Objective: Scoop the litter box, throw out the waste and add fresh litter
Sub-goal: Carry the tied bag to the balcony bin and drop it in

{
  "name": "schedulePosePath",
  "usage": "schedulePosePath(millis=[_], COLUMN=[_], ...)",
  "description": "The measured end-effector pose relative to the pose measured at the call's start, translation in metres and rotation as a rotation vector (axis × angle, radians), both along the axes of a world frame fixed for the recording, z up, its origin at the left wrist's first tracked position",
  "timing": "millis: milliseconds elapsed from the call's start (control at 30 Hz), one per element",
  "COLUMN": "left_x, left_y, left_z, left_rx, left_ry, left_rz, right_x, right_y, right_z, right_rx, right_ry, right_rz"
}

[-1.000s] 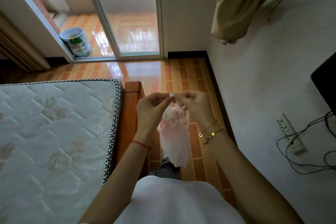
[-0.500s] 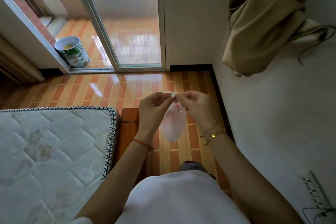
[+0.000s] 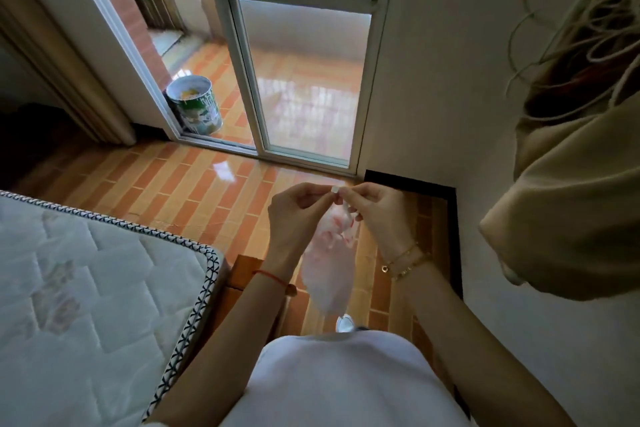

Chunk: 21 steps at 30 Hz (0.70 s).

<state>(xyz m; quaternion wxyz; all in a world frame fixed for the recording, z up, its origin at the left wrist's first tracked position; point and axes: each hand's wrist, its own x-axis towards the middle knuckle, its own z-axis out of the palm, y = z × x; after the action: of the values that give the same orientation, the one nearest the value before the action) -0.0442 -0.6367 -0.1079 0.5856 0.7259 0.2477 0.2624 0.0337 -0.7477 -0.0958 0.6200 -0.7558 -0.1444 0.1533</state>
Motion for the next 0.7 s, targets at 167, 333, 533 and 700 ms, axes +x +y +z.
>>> schedulePosePath(millis=[167, 333, 533, 700], left_x=[0.059, 0.105, 0.166, 0.214], left_y=[0.016, 0.044, 0.096, 0.164], left_z=[-0.002, -0.006, -0.008, -0.014], left_rx=[-0.036, -0.110, -0.156, -0.138], left_ry=[0.006, -0.006, -0.018, -0.010], left_rz=[0.090, 0.190, 0.263, 0.280], right_x=[0.069, 0.122, 0.185, 0.243], right_y=[0.023, 0.057, 0.118, 0.188], right_z=[0.001, 0.002, -0.001, -0.008], right_rx=[0.011, 0.018, 0.036, 0.004], right_ry=[0.040, 0.048, 0.068, 0.007], right_rz=[0.120, 0.205, 0.256, 0.335])
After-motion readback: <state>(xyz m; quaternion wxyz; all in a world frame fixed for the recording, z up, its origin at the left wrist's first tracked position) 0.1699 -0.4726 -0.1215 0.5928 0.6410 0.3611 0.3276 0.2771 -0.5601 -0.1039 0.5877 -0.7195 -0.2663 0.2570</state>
